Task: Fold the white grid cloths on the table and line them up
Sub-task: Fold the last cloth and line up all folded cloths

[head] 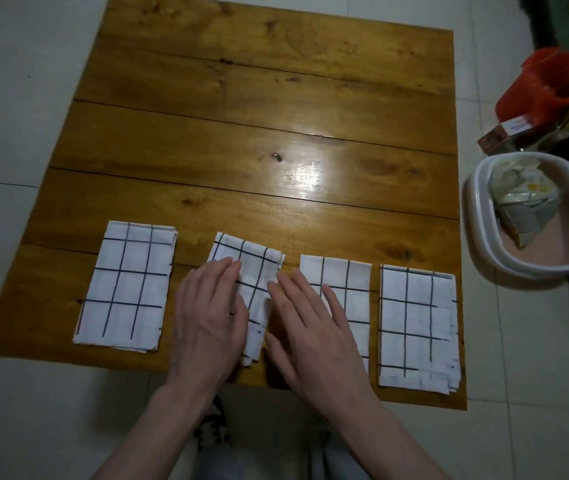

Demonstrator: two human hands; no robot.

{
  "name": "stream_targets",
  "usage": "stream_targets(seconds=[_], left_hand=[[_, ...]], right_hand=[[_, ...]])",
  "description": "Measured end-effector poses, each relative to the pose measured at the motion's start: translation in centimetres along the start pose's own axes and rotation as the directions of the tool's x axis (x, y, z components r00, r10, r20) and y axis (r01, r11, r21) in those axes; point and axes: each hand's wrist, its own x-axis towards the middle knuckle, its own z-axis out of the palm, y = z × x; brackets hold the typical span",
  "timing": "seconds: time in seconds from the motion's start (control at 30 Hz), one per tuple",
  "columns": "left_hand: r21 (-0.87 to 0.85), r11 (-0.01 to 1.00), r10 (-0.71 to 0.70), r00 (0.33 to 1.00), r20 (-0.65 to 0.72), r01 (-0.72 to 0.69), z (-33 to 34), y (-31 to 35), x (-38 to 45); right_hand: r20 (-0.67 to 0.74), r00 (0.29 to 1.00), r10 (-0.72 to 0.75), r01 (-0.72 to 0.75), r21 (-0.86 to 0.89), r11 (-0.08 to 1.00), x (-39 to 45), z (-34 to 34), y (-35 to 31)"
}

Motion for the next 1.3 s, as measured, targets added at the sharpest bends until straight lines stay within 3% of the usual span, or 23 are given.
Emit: stream_targets(seconds=[0.13, 0.37, 0.63, 0.87, 1.3], left_hand=[[0.05, 0.999, -0.025, 0.997, 0.072, 0.021, -0.2, -2.2, -0.1], [0.077, 0.992, 0.081, 0.98, 0.183, -0.096, -0.9, -4.2, -0.2], [0.065, 0.976, 0.189, 0.952, 0.242, -0.21, -1.6, -6.1, 0.2], [0.099, 0.963, 0.223, 0.946, 0.237, -0.252, -1.6, -6.0, -0.6], [0.093, 0.951, 0.261, 0.927, 0.268, -0.295, -1.4, -5.8, -2.8]], right_hand=[[0.019, 0.999, 0.037, -0.036, -0.02, 0.999, 1.8, 1.2, -1.9], [0.133, 0.983, 0.13, -0.125, -0.044, 0.991, 3.7, 1.9, -2.4], [0.12, 0.973, 0.199, -0.185, -0.121, 0.975, 4.8, 1.7, -3.3], [0.106, 0.978, 0.179, -0.172, -0.066, 0.983, 3.9, 1.7, -4.1], [0.135, 0.975, 0.178, -0.156, -0.157, 0.975, 0.2, 2.9, -4.3]])
